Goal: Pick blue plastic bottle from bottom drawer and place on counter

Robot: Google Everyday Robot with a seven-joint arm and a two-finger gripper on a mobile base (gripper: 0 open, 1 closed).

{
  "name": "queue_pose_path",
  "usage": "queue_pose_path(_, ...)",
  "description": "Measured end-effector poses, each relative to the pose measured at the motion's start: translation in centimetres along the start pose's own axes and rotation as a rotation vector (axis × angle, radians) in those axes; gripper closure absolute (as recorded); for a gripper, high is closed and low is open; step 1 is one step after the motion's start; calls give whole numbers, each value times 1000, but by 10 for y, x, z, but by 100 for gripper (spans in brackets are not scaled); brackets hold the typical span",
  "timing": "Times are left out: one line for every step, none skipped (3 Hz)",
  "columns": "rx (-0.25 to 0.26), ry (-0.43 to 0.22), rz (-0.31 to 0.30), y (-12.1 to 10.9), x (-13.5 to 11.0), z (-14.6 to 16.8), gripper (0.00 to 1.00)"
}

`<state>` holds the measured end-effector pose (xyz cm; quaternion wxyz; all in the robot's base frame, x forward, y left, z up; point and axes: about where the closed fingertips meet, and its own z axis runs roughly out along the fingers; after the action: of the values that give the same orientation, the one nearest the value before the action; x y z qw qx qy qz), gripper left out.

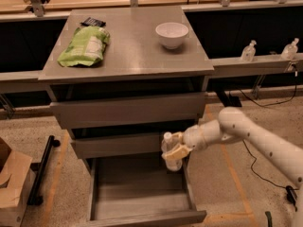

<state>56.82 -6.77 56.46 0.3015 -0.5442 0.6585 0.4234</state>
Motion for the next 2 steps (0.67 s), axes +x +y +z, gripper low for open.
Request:
queue_pose_path(33, 38, -72, 5, -47, -28, 100)
queue_pose_path(22, 37, -78, 7, -50, -27, 100)
